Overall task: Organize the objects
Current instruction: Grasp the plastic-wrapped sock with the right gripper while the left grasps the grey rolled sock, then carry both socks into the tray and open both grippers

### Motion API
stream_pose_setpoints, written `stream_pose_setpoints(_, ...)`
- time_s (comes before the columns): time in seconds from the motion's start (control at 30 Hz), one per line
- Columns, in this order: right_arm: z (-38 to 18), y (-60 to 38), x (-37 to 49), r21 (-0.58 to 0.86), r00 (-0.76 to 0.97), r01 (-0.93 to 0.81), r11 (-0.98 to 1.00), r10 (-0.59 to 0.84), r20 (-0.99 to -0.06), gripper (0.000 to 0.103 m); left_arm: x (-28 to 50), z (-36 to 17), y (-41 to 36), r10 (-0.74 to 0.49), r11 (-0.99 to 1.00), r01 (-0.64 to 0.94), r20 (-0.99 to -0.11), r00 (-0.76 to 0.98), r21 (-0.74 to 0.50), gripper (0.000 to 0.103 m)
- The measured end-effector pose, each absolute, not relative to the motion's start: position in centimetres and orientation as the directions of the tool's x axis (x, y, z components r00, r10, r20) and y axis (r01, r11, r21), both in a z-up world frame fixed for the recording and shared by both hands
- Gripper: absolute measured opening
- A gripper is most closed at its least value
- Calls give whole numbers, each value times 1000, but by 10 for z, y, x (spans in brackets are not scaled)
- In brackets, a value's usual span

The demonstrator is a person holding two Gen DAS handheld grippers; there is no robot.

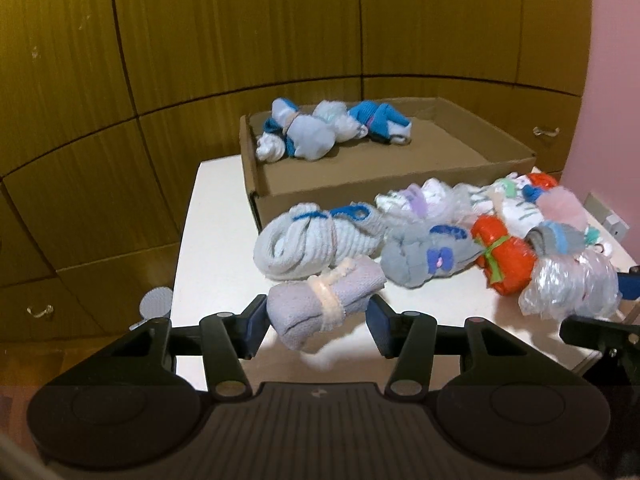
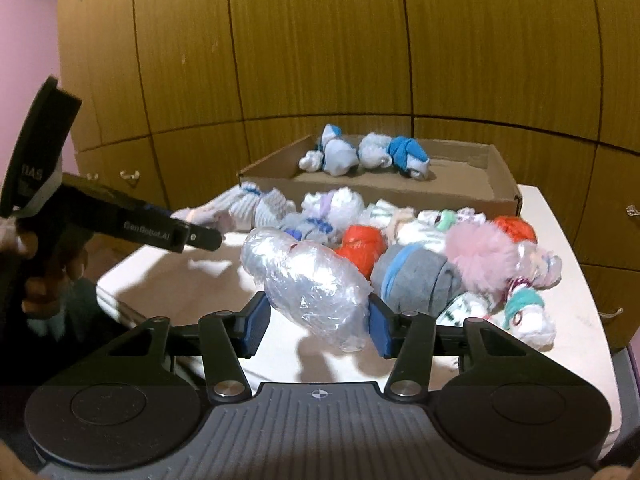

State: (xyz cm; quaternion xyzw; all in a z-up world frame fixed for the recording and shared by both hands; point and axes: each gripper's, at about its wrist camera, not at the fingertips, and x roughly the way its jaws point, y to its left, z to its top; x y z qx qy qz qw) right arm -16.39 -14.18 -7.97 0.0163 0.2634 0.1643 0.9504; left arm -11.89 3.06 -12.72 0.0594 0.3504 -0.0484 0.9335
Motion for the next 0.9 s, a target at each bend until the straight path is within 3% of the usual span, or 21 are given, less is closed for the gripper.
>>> stream_pose_setpoints(0.43,-20,-183,-134,154,853,-258,954,300,-428,58,-99,-86,-1,-89,971,205,-604,792,125,49)
stream_pose_setpoints(0.67,21,-221,-71,159,864,-237,958,283,-417,58,-34,-50,-40,-110,928,287,-562,820,238,49)
stream_pose_setpoints(0.9,27,-242,18,213,836,-200,956,280,-472,58,47,-52,-86,-170,852,422,-598,783,311,49)
